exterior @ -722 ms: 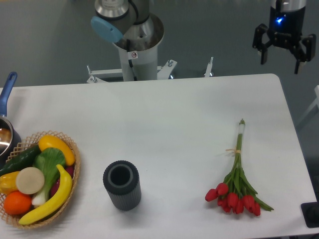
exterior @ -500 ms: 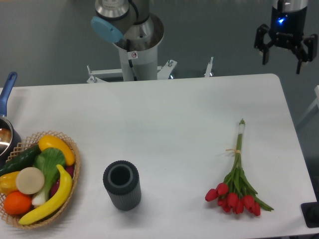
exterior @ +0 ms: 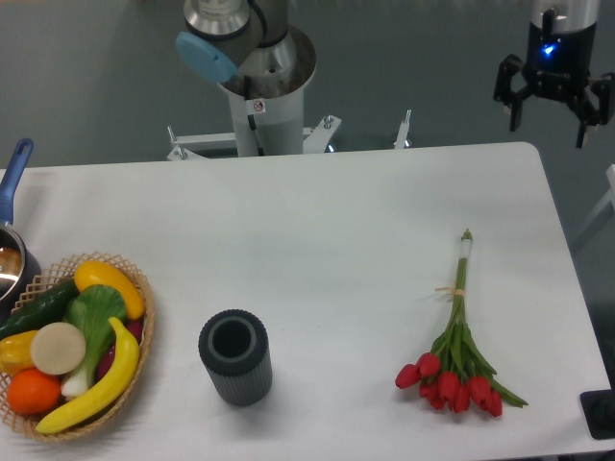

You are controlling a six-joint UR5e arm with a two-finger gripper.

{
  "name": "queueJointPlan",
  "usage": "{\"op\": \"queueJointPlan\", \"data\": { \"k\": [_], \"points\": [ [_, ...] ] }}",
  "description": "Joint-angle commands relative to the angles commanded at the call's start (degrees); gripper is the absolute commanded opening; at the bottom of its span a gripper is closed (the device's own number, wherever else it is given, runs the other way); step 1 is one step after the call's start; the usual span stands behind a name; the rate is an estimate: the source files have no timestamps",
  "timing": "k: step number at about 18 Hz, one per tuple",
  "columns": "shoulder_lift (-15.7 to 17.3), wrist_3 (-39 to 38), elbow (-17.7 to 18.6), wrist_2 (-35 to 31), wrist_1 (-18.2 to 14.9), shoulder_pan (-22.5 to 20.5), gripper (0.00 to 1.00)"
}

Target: Pick up the flowers from the table

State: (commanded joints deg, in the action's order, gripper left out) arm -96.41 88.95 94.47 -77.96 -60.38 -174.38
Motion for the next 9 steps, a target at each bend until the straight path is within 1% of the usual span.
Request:
{"op": "queueJointPlan", "data": {
  "k": [4, 5, 7, 9],
  "points": [
    [-0.1, -7.2, 0.4, 0.6, 0.1, 0.4, 1.0],
    [-1.1, -9.0, 0.9, 0.6, 0.1, 1.1, 1.0],
    [-1.7, -12.1, 1.1, 0.6, 1.0, 2.3, 1.0],
    [-3.2, -14.7, 1.3, 0.6, 2.9, 4.1, 1.0]
  ]
}}
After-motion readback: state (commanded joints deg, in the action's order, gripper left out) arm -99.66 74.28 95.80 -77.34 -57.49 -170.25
